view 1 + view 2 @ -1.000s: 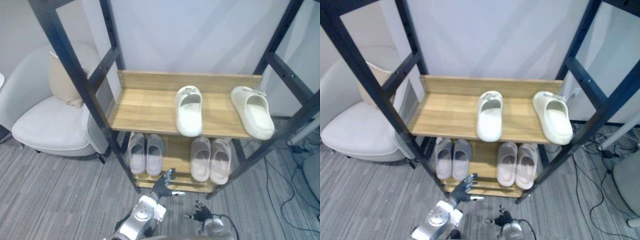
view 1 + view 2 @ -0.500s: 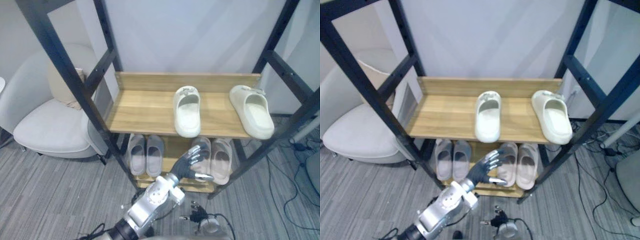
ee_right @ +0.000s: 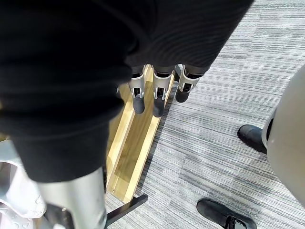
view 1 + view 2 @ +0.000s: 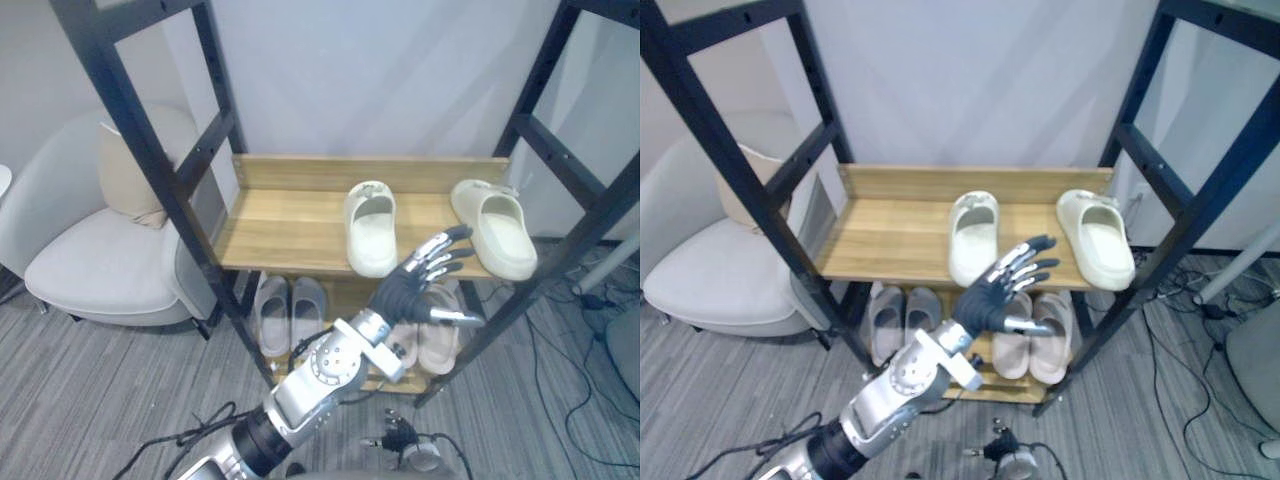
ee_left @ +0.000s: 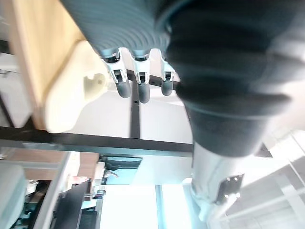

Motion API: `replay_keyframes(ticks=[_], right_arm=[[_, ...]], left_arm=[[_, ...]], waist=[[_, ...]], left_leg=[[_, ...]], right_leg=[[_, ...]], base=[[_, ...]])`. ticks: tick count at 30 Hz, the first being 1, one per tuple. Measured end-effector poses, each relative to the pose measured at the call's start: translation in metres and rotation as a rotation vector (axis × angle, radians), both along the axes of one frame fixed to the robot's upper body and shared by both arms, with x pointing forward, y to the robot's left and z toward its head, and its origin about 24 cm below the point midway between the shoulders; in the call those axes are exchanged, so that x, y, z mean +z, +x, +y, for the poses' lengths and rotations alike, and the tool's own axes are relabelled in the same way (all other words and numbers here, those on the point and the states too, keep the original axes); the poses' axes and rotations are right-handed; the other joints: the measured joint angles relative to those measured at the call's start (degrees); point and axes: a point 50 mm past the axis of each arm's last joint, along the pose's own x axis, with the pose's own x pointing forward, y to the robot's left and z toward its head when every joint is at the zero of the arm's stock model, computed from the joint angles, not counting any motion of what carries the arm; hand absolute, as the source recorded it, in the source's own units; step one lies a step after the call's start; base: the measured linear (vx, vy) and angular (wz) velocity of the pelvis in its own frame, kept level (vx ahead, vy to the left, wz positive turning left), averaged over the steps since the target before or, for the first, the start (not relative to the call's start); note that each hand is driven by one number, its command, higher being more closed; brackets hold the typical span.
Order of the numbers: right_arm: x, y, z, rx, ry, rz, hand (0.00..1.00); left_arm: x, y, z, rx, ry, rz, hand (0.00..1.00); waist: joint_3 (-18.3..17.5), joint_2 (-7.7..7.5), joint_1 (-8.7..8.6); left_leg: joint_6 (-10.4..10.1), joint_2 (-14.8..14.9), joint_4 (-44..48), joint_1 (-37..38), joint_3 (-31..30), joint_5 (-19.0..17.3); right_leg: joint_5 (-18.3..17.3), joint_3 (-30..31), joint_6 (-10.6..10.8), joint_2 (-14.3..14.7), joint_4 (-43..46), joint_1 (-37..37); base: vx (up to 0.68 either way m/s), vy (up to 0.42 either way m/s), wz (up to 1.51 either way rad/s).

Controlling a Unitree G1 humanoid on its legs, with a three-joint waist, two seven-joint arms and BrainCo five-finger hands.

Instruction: Organize the slippers on the shoe rack

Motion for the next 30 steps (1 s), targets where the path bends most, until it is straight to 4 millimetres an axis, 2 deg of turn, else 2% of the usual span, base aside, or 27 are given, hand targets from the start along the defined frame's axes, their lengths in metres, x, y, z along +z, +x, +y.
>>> replay_keyframes(ticks=[4, 10, 18, 27, 30], right_arm=[[0.0, 0.0, 0.0, -0.002, -0.001, -0.001, 0.0], [0.0, 0.0, -0.001, -0.01, 0.0, 0.002, 0.0], [0.0, 0.0, -0.002, -0.012, 0.005, 0.009, 0.0], [0.001, 0.0, -0.006, -0.048, 0.014, -0.002, 0.0], [0.001, -0.001, -0.007, -0.058, 0.02, -0.005, 0.0]], left_arm=[[0.021, 0.01, 0.0, 0.04, -0.047, -0.054, 0.0], [0.038, 0.026, 0.011, 0.14, -0.071, -0.116, 0.0], [0.042, 0.052, 0.026, 0.295, -0.004, -0.168, 0.0], [0.052, 0.076, 0.04, 0.452, 0.135, -0.301, 0.0], [0.05, 0.087, 0.043, 0.5, 0.216, -0.334, 0.0]], waist=[[-0.01, 0.01, -0.01], [-0.01, 0.0, -0.04], [-0.01, -0.06, -0.09], [0.12, -0.27, -0.91], [0.18, -0.37, -0.94]], left_leg=[[0.07, -0.04, 0.0, 0.01, -0.11, 0.05], [0.16, -0.14, 0.0, -0.12, -0.38, 0.15], [0.27, -0.24, 0.0, -0.85, 0.03, 0.26], [0.28, -0.02, -0.01, -1.76, 1.32, 0.25], [0.28, 0.02, -0.01, -1.99, 1.68, 0.26]], right_leg=[[-0.14, -0.03, 0.04, -0.07, 0.33, -0.12], [-0.19, -0.28, 0.09, -0.07, 0.36, -0.17], [-0.17, 0.16, 0.1, -0.12, 0.59, -1.18], [-0.12, 1.63, 0.03, -0.08, 1.35, -3.11], [-0.02, 2.0, -0.06, -0.07, 1.45, -3.57]], base=[[0.0, 0.0, 0.0], [0.0, 0.0, 0.0], [0.0, 0.0, -0.02], [0.0, 0.001, -0.08], [0.0, 0.003, -0.06]])
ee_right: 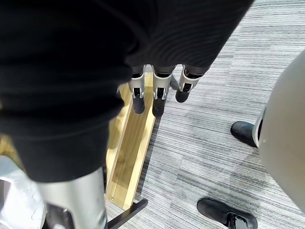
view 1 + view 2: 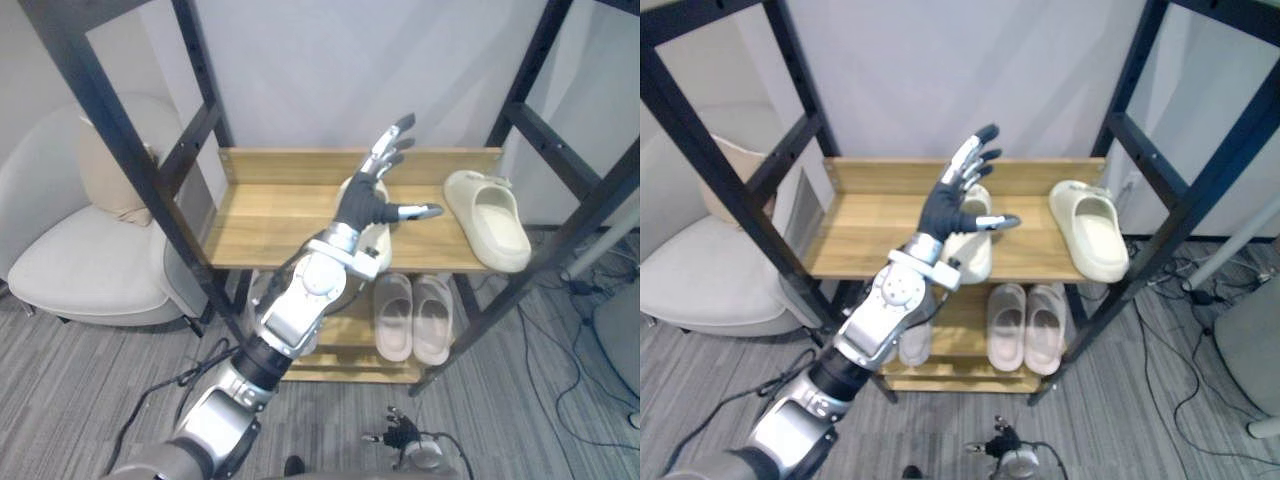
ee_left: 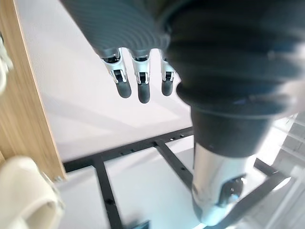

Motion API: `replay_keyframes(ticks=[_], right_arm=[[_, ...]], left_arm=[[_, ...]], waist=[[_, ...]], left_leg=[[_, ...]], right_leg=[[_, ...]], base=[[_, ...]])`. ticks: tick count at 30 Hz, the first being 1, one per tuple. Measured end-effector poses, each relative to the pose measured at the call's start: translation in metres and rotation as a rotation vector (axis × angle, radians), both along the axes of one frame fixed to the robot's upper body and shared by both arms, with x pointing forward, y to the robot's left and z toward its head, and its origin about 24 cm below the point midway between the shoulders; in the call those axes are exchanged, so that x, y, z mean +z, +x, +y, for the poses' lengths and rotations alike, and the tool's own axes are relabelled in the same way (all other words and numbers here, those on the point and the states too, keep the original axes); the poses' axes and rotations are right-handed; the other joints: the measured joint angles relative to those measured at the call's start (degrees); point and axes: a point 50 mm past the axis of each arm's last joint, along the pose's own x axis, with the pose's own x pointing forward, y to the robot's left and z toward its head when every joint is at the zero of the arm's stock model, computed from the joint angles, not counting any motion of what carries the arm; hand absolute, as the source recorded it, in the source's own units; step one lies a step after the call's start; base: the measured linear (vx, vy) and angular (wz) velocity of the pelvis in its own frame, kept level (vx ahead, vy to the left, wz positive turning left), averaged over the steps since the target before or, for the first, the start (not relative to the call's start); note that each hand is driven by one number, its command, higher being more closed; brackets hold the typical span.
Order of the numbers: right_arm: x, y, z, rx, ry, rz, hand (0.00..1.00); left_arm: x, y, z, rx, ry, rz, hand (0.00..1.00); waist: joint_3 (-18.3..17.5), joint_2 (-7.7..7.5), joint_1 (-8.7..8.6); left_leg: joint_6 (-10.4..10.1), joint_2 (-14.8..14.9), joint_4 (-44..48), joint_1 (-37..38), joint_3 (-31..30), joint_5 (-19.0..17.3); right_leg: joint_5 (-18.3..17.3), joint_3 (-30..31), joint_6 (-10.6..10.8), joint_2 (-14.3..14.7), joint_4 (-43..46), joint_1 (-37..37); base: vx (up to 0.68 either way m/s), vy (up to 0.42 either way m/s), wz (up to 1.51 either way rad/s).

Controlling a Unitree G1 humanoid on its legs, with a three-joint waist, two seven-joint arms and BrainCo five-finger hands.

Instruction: Organize the slippers on the shoe rack

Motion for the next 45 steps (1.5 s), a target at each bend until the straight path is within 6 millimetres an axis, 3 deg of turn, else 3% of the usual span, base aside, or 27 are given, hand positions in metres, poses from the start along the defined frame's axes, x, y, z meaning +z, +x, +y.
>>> replay_keyframes(ticks=[9, 16, 26, 34, 45], right_arm=[[0.005, 0.001, 0.0, -0.032, 0.022, -0.044, 0.0], [0.008, 0.003, 0.0, -0.074, 0.035, -0.073, 0.0], [0.011, 0.003, -0.001, -0.086, 0.035, -0.104, 0.0], [0.013, 0.005, -0.001, -0.091, 0.03, -0.119, 0.0], [0.018, 0.017, 0.002, -0.089, 0.032, -0.158, 0.0]], left_arm=[[0.004, 0.02, 0.019, 0.214, 0.178, -0.105, 0.0], [-0.004, 0.031, 0.03, 0.324, 0.272, -0.107, 0.0], [0.01, 0.045, 0.044, 0.425, 0.291, -0.13, 0.0], [-0.001, 0.054, 0.054, 0.472, 0.33, -0.071, 0.0], [0.011, 0.064, 0.071, 0.545, 0.361, -0.088, 0.0]], waist=[[0.38, -0.59, -0.53], [0.48, -0.71, -1.57], [0.61, -0.73, -1.71], [1.12, -0.63, -1.76], [4.77, -0.79, -1.74]], left_leg=[[-0.01, 0.25, -0.01, -0.93, 1.48, 0.0], [-0.01, 0.23, -0.01, -1.02, 2.25, 0.0], [-0.01, 0.55, -0.32, -1.54, 4.59, -0.03], [0.04, 0.46, -0.04, -2.89, 4.98, 0.02], [0.21, 0.72, 0.01, -5.11, 8.05, 0.12]], right_leg=[[0.38, 1.21, -0.18, 0.03, 0.11, -1.62], [0.67, 2.14, -0.24, 0.02, 0.08, -2.13], [0.94, 4.32, -0.32, 0.04, 1.05, -4.24], [1.31, 4.99, -0.28, 0.02, 1.05, -5.84], [3.33, 8.19, -0.6, 0.69, -0.14, -9.2]], base=[[0.0, 0.006, -0.07], [0.0, 0.008, -0.06], [-0.01, 0.013, -0.11], [0.01, 0.009, -0.04], [0.0, 0.013, -0.15]])
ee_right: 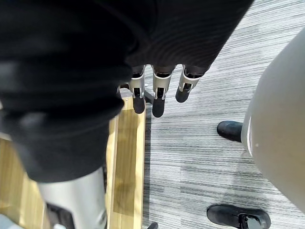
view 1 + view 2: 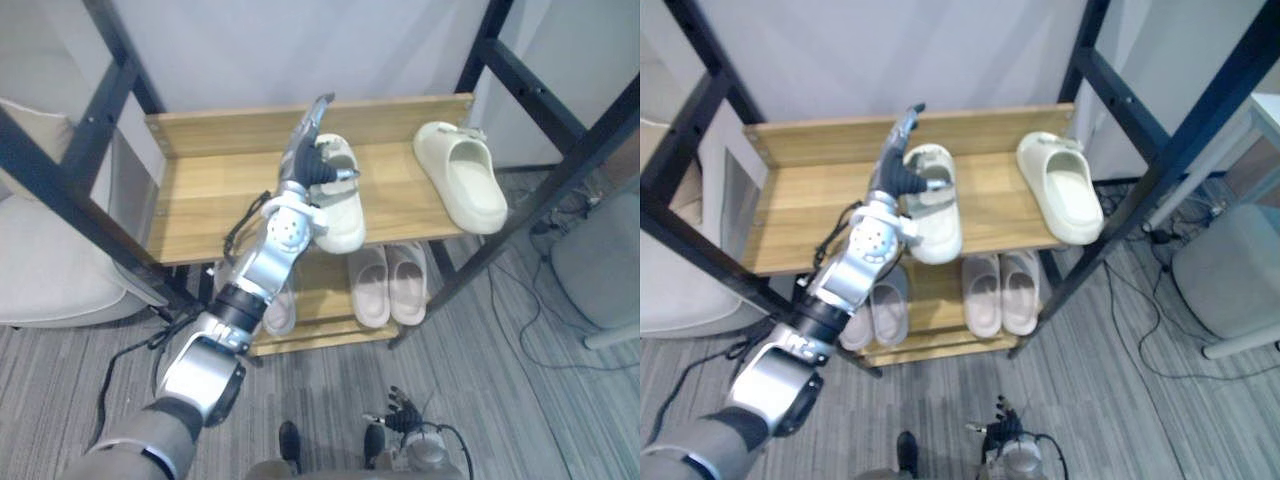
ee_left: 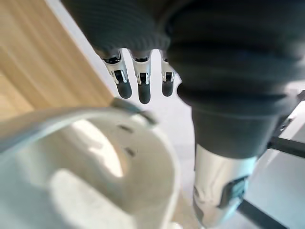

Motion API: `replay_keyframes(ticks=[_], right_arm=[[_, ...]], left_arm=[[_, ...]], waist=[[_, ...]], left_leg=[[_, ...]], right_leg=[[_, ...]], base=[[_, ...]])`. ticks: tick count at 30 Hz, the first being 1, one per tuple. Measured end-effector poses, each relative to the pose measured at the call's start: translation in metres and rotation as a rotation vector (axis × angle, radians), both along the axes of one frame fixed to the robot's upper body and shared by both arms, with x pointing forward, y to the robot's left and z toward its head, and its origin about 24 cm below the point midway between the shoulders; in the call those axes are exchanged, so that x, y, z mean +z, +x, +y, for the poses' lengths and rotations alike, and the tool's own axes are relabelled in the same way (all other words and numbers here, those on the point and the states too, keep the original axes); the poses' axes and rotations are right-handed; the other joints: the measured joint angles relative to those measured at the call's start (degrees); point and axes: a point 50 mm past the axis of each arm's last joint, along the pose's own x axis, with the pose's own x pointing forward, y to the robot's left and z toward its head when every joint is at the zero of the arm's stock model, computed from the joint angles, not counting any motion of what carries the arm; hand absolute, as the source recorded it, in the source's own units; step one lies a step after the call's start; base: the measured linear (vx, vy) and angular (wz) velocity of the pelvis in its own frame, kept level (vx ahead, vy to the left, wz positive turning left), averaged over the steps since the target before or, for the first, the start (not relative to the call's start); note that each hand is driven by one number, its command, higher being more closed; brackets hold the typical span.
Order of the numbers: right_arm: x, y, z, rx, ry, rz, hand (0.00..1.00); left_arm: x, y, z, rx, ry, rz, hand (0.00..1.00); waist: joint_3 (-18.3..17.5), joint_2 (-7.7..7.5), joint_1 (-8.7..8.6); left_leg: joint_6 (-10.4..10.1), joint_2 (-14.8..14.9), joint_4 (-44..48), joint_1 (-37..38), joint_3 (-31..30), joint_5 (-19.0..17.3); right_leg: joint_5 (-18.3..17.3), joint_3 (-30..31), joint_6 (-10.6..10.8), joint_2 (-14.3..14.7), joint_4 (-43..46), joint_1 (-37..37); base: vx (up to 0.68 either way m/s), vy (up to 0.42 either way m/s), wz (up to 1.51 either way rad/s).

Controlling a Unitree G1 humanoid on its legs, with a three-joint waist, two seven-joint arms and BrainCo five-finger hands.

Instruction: Organize the slippers on the shoe rack

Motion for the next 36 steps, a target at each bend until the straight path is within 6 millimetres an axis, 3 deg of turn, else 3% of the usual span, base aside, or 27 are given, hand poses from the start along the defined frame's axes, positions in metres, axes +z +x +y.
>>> replay_keyframes(ticks=[6, 7, 19, 36], right_arm=[[0.002, 0.004, 0.001, 0.002, -0.002, -0.012, 0.0], [0.002, 0.005, 0.001, 0.002, -0.004, -0.014, 0.0], [0.004, 0.009, 0.001, -0.004, -0.011, -0.035, 0.0], [0.004, 0.014, 0.001, 0.007, -0.015, -0.032, 0.0]], left_arm=[[0.004, 0.006, 0.011, 0.054, 0.038, -0.002, 0.0], [0.007, 0.007, 0.013, 0.061, 0.03, -0.008, 1.0], [0.019, 0.015, 0.037, 0.15, 0.103, -0.041, 1.0], [0.015, 0.014, 0.047, 0.16, 0.139, -0.031, 1.0]], waist=[[1.38, 0.0, 0.0], [1.41, 0.05, -0.01], [2.64, -0.02, -0.15], [3.76, 0.6, -0.31]], left_leg=[[0.06, 0.22, -0.01, -0.34, 0.25, 0.05], [0.11, 0.25, -0.01, -0.9, 0.29, 0.09], [0.33, -0.01, 0.0, -1.48, 1.64, 0.49], [0.03, -0.18, -0.34, 1.2, 1.17, 0.24]], right_leg=[[0.39, 0.55, -0.24, 0.21, 0.0, -0.64], [0.62, 0.58, -0.21, 0.25, -0.08, -1.15], [2.4, 2.08, -0.12, 0.33, -1.82, -1.68], [2.43, 1.04, -0.24, 0.62, -3.81, 2.32]], base=[[-0.01, 0.005, -0.04], [-0.02, 0.008, -0.04], [0.0, 0.011, -0.06], [0.01, 0.0, 0.02]])
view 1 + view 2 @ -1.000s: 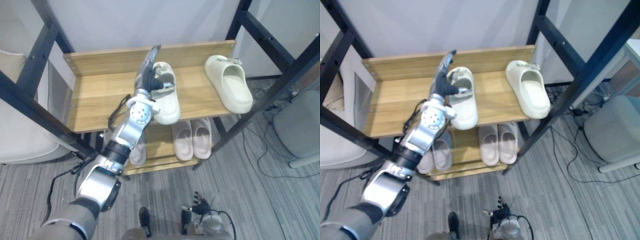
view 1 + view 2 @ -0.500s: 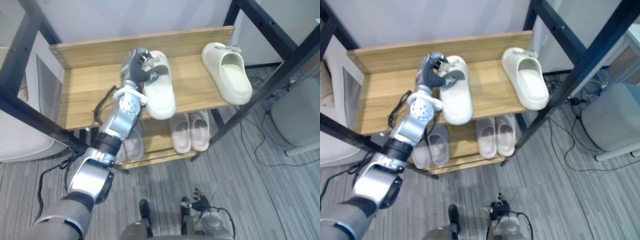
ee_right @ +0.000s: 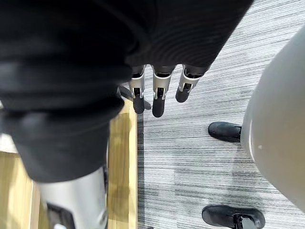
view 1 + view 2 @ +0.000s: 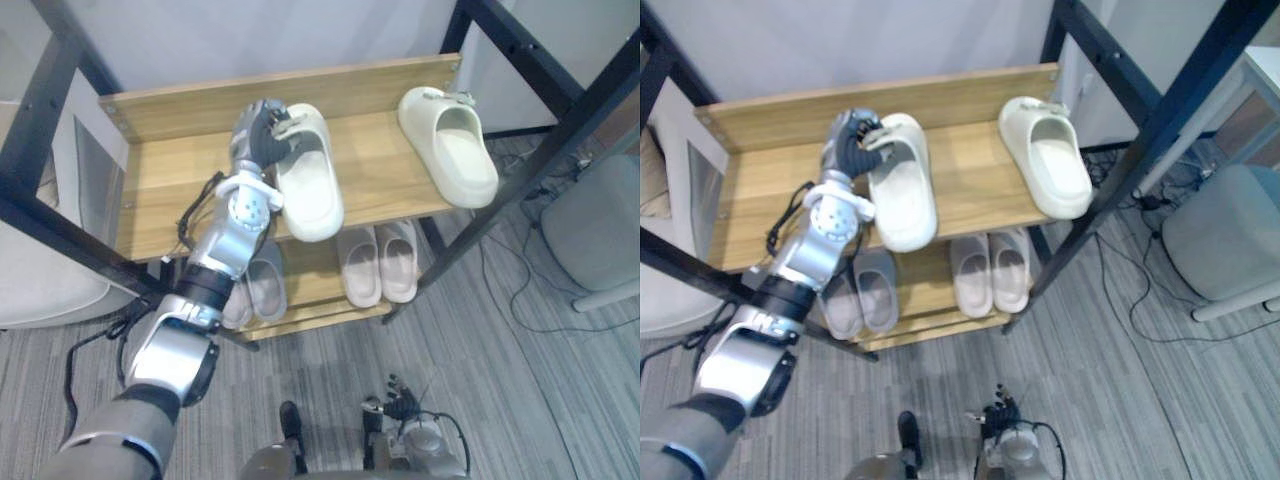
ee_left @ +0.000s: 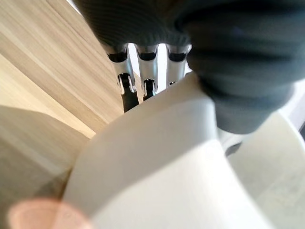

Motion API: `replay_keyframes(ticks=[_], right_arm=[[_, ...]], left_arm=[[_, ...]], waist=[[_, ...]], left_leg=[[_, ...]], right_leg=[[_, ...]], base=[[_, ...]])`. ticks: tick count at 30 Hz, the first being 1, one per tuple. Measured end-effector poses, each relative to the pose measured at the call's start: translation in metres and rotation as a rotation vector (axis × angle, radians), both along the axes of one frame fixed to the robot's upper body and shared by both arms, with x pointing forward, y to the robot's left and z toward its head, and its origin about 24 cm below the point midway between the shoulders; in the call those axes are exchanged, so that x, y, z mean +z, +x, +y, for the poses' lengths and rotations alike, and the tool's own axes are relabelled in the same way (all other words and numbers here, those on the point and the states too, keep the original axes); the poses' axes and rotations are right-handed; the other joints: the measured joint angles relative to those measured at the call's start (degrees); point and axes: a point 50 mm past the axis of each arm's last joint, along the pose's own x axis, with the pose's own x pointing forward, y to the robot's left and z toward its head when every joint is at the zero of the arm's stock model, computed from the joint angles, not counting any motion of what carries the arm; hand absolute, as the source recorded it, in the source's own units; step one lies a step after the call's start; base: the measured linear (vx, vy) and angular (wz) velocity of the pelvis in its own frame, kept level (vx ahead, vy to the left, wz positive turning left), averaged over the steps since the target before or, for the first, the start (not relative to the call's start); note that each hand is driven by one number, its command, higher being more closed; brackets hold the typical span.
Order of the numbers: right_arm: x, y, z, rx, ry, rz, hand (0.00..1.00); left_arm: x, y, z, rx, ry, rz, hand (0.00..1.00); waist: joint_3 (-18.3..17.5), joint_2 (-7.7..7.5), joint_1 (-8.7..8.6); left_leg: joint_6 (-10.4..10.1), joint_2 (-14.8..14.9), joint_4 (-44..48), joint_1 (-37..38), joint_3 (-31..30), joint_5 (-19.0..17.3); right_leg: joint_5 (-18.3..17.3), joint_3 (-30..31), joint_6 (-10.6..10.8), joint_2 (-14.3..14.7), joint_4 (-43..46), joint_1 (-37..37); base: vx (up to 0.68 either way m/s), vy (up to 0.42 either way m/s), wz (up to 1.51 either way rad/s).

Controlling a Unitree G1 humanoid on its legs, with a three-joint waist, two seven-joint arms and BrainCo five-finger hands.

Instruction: Organize the slippers on the shoe rack

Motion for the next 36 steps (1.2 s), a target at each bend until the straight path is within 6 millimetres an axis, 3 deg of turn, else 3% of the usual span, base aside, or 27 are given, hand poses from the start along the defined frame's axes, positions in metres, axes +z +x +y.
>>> replay_keyframes(ticks=[12, 23, 29, 36], right_arm=[[-0.001, -0.001, 0.0, 0.004, -0.001, 0.006, 0.0], [0.001, 0.004, 0.0, 0.004, -0.004, -0.008, 0.0], [0.003, 0.007, -0.003, 0.001, -0.016, -0.017, 0.0], [0.003, 0.009, -0.003, 0.0, -0.021, -0.02, 0.0]], left_arm=[[-0.002, -0.007, -0.028, -0.087, 0.003, -0.021, 1.0], [0.01, -0.007, -0.038, -0.113, 0.013, -0.051, 1.0], [0.023, -0.003, -0.036, -0.09, 0.015, -0.088, 1.0], [0.034, 0.005, -0.01, 0.0, -0.015, -0.081, 1.0]], waist=[[-0.08, 0.14, -0.46], [-0.32, 0.65, -1.91], [-0.35, 0.78, -2.2], [-0.32, 0.81, -3.0]], left_leg=[[0.02, -0.13, 0.29, -0.17, 0.54, 0.0], [0.18, -0.23, 0.3, -1.18, 3.54, 0.1], [0.28, -0.34, 0.31, -2.86, 5.79, 0.17], [0.3, -0.41, 0.31, -3.11, 6.93, 0.18]], right_leg=[[0.4, 1.0, 0.14, -0.25, 0.06, -0.61], [1.85, 4.33, 0.33, -0.22, -0.04, -3.36], [3.29, 6.75, 0.42, -0.16, -0.48, -6.0], [4.38, 8.52, 0.44, 0.02, -1.44, -6.71]], base=[[0.0, 0.01, -0.03], [-0.01, 0.018, -0.15], [-0.01, 0.004, -0.2], [0.0, -0.01, -0.13]])
